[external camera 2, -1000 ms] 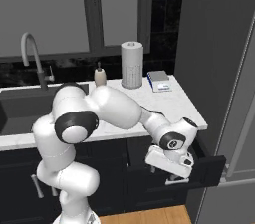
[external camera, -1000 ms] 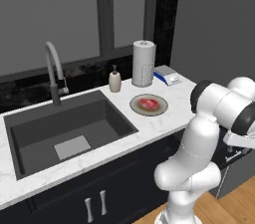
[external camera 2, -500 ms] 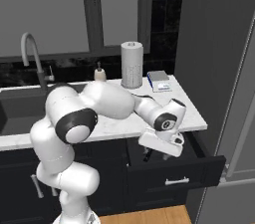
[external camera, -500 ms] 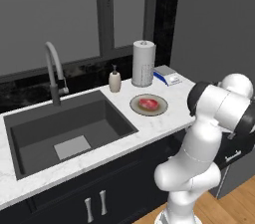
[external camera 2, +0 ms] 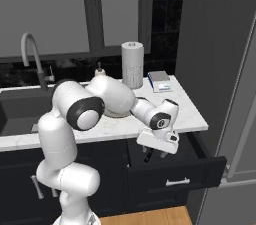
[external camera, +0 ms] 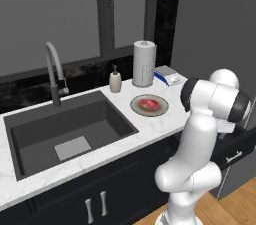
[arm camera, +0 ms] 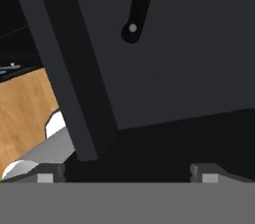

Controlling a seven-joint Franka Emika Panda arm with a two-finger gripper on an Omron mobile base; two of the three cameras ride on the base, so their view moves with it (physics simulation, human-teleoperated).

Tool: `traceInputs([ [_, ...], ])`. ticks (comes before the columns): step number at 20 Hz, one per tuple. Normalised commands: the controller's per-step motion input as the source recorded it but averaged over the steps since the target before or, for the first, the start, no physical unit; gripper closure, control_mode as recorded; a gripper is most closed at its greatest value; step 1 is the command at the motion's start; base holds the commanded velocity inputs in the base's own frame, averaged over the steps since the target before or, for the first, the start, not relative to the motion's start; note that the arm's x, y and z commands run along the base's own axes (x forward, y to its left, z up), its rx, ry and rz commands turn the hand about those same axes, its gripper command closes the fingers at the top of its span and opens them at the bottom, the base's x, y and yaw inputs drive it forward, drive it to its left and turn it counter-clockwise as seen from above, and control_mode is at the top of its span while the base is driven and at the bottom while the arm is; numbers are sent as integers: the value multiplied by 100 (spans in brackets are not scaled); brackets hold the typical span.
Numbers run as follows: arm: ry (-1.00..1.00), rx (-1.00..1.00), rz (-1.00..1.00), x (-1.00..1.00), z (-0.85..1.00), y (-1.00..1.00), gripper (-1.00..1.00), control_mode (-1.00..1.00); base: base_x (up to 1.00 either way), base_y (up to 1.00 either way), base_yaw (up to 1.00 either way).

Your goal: Pick up the knife from the drawer and place it on the cutting board. Then place the meat from the plate to the cutting board.

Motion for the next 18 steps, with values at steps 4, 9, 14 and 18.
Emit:
traceInputs([
  [4,6,0,0,41,-21,0,-100,-100,0,0,0],
  [9,12,0,0,9,-48,-4,-100,-100,0,0,0],
  [14,1,0,0,-4,-48,-16,-100,-100,0,0,0],
  [18,0,3,-1,-67,-7,-30,-100,-100,0,0,0],
])
